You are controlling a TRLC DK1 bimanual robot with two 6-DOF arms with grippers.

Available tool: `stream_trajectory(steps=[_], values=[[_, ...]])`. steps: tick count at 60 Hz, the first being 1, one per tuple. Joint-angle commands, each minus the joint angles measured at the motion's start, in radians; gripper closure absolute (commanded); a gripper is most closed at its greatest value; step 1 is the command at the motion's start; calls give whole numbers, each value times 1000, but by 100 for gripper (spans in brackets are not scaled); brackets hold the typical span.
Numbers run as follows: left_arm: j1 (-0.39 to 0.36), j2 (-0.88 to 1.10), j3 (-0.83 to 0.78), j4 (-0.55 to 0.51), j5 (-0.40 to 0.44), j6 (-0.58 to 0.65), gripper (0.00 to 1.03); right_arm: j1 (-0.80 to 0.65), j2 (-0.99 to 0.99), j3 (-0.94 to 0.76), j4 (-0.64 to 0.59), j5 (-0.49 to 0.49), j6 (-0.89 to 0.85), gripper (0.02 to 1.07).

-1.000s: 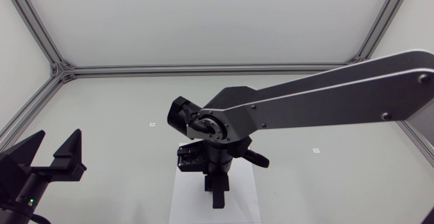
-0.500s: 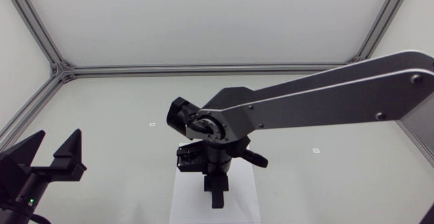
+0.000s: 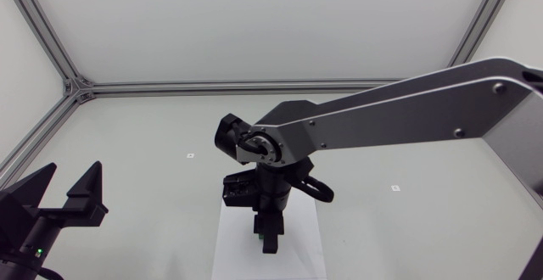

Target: Pick up the orange 2x2 brick with the right arm and stack it on top of the green 2x2 brick in the center

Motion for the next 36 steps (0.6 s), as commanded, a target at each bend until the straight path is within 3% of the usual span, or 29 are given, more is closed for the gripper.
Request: stream_trajectory(steps=[1,21,36], values=[[5,-8,-41,-15,4,13,4,7,44,-70,5,-8,-12,75],[5,-8,-41,-15,4,13,4,31,87,-78,13,133,45,76],[5,-8,-41,-15,6,13,4,-2,117,-76,2,109,9,76]])
